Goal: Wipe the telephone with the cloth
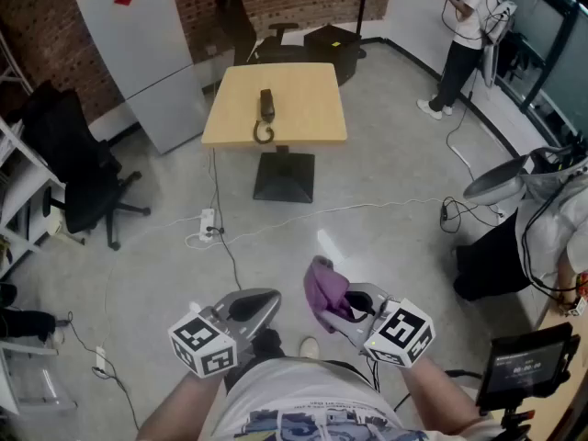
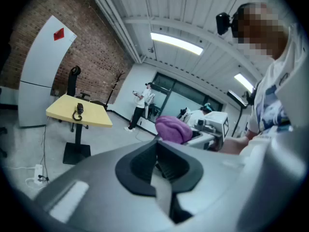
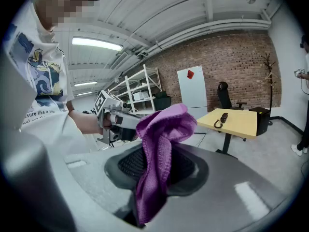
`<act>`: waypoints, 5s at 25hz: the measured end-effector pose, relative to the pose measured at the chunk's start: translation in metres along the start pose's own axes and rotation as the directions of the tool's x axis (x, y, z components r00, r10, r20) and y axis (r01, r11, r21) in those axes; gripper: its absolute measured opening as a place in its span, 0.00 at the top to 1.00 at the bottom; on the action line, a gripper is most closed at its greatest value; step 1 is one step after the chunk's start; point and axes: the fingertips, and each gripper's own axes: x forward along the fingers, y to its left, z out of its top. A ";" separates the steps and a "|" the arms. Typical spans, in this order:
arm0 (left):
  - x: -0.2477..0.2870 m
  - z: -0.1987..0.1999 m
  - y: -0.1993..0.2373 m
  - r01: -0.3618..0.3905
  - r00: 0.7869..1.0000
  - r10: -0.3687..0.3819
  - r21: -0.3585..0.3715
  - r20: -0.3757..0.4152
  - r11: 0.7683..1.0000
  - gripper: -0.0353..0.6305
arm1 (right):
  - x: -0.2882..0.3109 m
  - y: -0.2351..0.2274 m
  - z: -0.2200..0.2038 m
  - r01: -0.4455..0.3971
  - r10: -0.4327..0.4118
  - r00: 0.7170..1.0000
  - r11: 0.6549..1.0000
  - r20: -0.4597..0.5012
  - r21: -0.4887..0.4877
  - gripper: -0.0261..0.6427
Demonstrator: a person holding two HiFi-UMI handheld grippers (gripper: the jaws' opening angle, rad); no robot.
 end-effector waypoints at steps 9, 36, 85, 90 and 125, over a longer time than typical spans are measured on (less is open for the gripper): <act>0.015 -0.008 -0.024 -0.011 1.000 0.011 0.029 -0.004 1.000 0.94 | -0.025 0.002 -0.016 -0.001 0.001 1.000 1.000 0.027 -0.002 0.80; 0.049 0.038 0.061 0.017 1.000 -0.017 0.007 -0.002 1.000 0.94 | 0.025 -0.073 0.009 0.023 -0.023 1.000 0.998 -0.007 0.064 0.80; 0.284 0.154 0.507 -0.688 0.721 0.668 -0.071 -0.185 0.723 0.62 | 0.164 -0.487 0.111 -0.214 0.222 0.972 0.972 -0.081 0.098 0.80; 0.299 0.140 0.553 -0.717 0.685 0.689 -0.056 -0.237 0.694 0.55 | 0.167 -0.503 0.120 -0.137 0.150 0.984 0.981 -0.092 0.135 0.80; 0.330 0.143 0.587 -0.704 0.687 0.676 -0.016 -0.268 0.710 0.58 | 0.183 -0.552 0.153 -0.037 0.049 0.992 0.994 -0.117 0.104 0.80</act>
